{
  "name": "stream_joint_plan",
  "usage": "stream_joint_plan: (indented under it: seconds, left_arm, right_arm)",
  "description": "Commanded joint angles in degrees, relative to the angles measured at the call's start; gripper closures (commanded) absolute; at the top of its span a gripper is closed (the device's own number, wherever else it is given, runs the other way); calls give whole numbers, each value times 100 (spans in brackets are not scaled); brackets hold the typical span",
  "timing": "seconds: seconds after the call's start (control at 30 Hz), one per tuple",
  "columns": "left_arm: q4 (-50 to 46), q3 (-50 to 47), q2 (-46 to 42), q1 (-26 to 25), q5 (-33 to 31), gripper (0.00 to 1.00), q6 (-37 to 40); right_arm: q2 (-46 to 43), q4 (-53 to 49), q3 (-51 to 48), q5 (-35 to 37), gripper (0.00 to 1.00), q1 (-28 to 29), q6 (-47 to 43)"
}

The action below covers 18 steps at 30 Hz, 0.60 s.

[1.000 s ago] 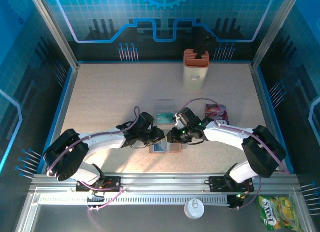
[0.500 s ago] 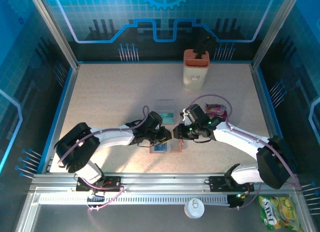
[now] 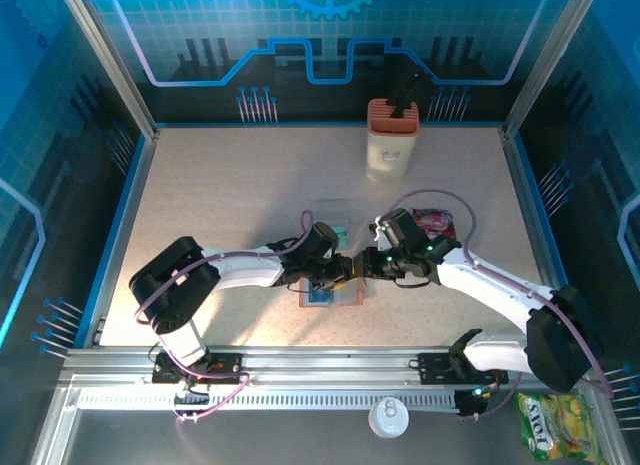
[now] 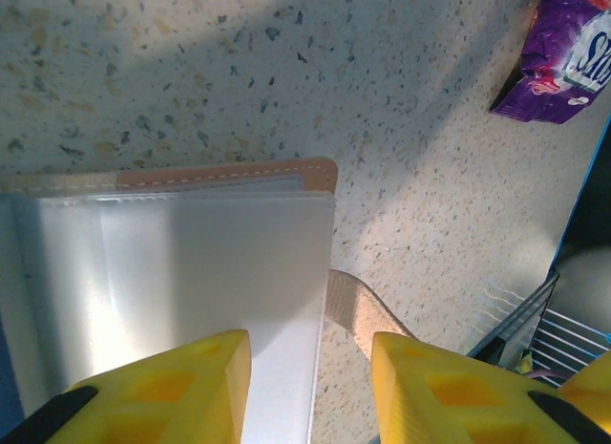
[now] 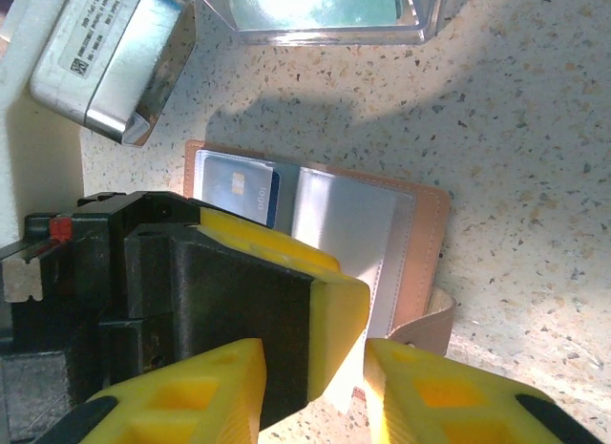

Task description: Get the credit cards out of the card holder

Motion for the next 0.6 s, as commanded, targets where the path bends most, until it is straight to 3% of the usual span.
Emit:
stream_joint_plan:
  seconds: [0.0, 0.57]
  left_arm:
    - [-21, 171, -68, -41, 51, 60, 148]
    - [-227, 8, -154, -200, 199, 56, 7]
  right_arm:
    - [-73, -49, -66, -139, 65, -31, -8]
    - [-29, 147, -87, -210, 65, -31, 82]
